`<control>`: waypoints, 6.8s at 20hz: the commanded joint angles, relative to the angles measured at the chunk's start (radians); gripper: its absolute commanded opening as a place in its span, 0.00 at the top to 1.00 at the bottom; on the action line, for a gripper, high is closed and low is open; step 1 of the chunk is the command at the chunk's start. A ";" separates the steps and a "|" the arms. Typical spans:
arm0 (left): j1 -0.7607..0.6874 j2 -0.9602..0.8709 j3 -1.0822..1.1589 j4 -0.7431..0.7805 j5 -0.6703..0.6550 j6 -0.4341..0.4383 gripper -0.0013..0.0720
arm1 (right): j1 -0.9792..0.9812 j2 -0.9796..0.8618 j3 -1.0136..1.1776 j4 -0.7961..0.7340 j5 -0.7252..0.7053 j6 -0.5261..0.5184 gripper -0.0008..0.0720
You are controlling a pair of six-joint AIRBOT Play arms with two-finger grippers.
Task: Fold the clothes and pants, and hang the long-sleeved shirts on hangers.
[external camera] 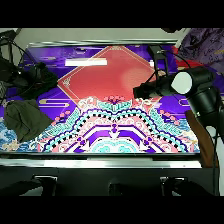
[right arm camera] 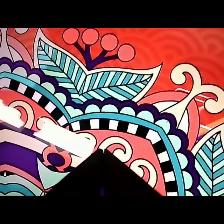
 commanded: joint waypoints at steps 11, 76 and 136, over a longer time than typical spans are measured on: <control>0.000 0.001 0.000 0.002 0.001 0.045 0.95 | 0.001 0.001 0.001 0.000 0.000 0.000 0.95; -0.286 -0.296 -0.297 -0.391 0.529 -0.259 0.06 | -0.103 0.098 -0.044 -0.260 0.220 -0.014 0.49; 0.111 -0.307 0.073 -0.399 0.573 0.119 0.96 | -0.069 0.132 -0.272 -0.006 -0.219 0.151 0.95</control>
